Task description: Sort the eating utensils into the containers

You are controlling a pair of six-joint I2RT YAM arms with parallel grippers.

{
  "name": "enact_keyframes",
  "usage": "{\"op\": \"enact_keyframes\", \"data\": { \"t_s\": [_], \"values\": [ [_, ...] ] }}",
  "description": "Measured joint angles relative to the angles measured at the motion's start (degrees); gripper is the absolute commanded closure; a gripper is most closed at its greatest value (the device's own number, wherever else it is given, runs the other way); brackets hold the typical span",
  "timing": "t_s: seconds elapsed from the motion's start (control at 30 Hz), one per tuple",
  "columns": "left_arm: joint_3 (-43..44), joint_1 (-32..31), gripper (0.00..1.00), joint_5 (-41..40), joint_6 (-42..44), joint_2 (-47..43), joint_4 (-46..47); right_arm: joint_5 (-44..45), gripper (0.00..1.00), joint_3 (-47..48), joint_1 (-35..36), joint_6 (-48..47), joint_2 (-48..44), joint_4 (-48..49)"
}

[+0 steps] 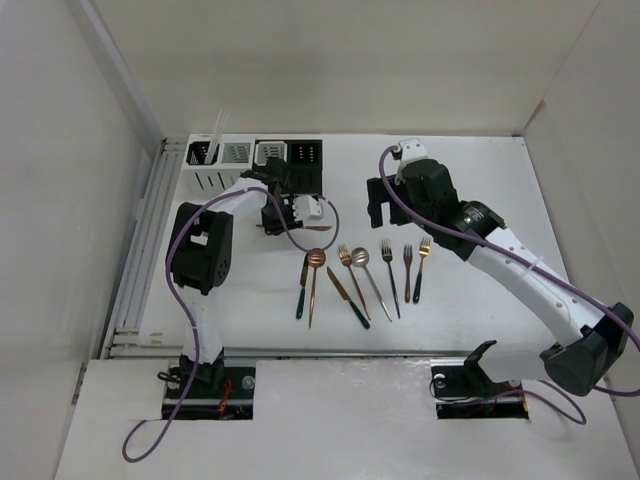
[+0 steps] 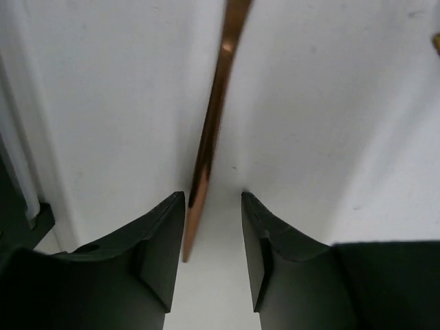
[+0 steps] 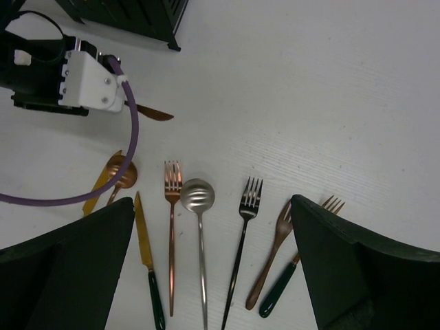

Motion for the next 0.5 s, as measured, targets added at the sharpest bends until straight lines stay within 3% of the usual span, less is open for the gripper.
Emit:
{"op": "enact_keyframes", "data": {
  "t_s": [0.17,0.33,0.5],
  "values": [
    [-6.51,-1.01,0.61,-1.22,3.02,-4.31,0.44,0.0,0.0,-0.37,0.0,0.63,-2.1,0.0],
    [-7.76,-1.01,0.32,-1.01,3.32,-5.66,-2.05,-0.02,0.0,-0.37,0.0,0.87,-3.19,0.02],
    [-5.7,-1.55,0.23,0.74,-0.98,-4.42,-4.52,-0.04,0.0,-0.44,0.0,1.05,-3.19,0.0]
  ]
}}
